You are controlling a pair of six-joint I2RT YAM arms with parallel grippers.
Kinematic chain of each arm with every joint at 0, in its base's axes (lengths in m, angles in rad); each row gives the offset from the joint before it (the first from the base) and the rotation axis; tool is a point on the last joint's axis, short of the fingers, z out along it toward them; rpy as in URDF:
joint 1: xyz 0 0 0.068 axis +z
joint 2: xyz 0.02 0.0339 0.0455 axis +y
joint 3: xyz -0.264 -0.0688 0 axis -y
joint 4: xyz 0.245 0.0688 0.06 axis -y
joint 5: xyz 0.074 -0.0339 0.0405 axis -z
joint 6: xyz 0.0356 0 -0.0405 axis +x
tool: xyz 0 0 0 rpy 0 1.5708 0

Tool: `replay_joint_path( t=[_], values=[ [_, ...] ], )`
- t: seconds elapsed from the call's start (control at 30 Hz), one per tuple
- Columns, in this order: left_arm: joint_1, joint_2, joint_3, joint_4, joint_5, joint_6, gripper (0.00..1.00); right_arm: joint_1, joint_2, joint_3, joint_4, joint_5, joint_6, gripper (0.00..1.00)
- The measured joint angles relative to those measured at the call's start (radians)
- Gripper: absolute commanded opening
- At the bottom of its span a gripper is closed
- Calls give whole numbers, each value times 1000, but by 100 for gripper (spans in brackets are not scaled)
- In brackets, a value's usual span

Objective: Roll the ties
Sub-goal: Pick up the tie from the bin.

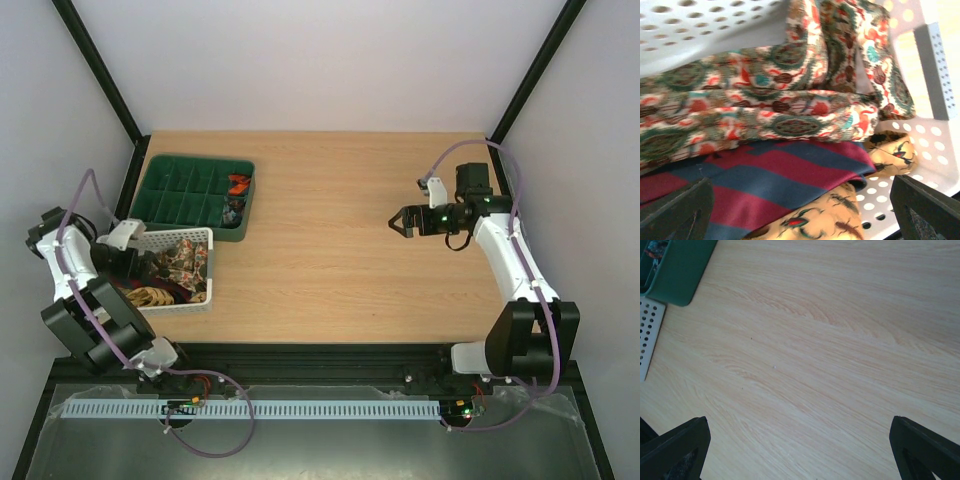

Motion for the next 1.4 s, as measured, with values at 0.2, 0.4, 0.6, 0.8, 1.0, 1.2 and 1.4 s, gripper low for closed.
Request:
replay_joint_path(
  t=[0.2, 0.4, 0.6, 0.8, 1.0, 1.2, 1.4],
  values=[
    [-116, 0, -76, 42, 2, 5, 99, 2, -17, -34, -19, -15, -14, 99],
    [-249, 3, -106, 157, -20, -43, 99, 3, -19, -48, -37, -28, -21, 99],
    [-306, 82, -105, 263, -61, -82, 99, 3, -23, -49, -43, -38, -22, 99],
    [-315, 168, -105, 367, -96, -111, 95, 4, -24, -49, -55, -40, -21, 99],
    [-327, 208, -105, 441, -105, -104, 63, 4, -24, -49, -58, -40, -21, 99],
    [-332, 188, -122, 453, -79, -62, 18, 4, -22, -48, -58, -40, -21, 99],
    [-323, 124, -114, 382, -57, -23, 2, 4, -19, -43, -59, -40, -21, 99]
  ],
)
